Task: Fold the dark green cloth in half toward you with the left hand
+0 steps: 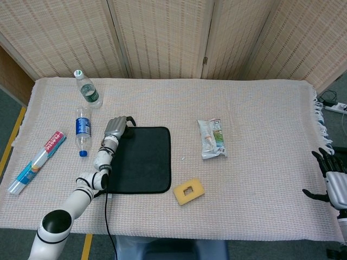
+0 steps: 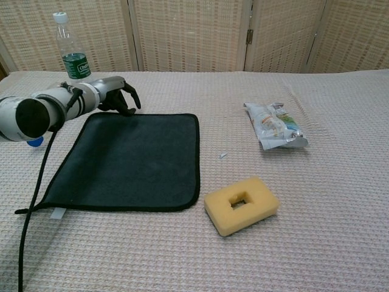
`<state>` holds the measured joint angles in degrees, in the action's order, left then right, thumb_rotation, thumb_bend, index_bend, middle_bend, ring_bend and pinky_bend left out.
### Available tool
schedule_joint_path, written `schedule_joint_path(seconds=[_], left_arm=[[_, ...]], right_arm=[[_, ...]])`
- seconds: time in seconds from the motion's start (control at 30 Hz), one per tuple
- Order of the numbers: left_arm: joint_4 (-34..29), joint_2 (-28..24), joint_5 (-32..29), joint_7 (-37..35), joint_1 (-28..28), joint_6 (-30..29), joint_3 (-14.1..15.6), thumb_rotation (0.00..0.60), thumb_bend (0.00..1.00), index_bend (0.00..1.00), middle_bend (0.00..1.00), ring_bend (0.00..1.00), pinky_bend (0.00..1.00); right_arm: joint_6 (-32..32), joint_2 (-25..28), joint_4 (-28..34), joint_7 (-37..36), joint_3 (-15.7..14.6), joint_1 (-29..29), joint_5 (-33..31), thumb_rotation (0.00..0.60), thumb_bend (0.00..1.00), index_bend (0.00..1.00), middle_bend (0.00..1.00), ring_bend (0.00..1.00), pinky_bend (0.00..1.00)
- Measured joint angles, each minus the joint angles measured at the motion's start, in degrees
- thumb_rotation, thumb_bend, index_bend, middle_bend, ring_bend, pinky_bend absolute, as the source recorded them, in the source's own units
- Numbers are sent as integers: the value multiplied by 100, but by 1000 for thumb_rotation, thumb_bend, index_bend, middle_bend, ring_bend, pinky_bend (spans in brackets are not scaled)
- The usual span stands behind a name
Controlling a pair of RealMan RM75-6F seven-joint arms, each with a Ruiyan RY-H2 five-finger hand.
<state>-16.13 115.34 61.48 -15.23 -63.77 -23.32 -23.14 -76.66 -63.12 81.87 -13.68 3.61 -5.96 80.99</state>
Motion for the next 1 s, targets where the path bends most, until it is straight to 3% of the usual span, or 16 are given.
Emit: schedule_joint_path(seconds=[0.17, 0.5, 1.0], left_arm=[[414, 193, 86, -270, -158, 343, 27, 600, 543, 427, 1000, 1000, 1000], [748, 327, 294, -549, -237, 331, 138, 600, 537, 377, 1000, 1000, 1000], [990, 499, 487, -568, -200, 331, 294, 600, 433, 420, 1000, 1000, 1000]], right_arm=[[46, -4, -40, -47, 26, -1, -56, 600, 108, 0, 0, 0, 0], [142, 27, -43, -124, 17, -10, -84, 600, 108, 0, 0, 0, 0], [89, 72, -30, -244, 18, 38, -45, 600, 115, 0, 0, 0, 0]])
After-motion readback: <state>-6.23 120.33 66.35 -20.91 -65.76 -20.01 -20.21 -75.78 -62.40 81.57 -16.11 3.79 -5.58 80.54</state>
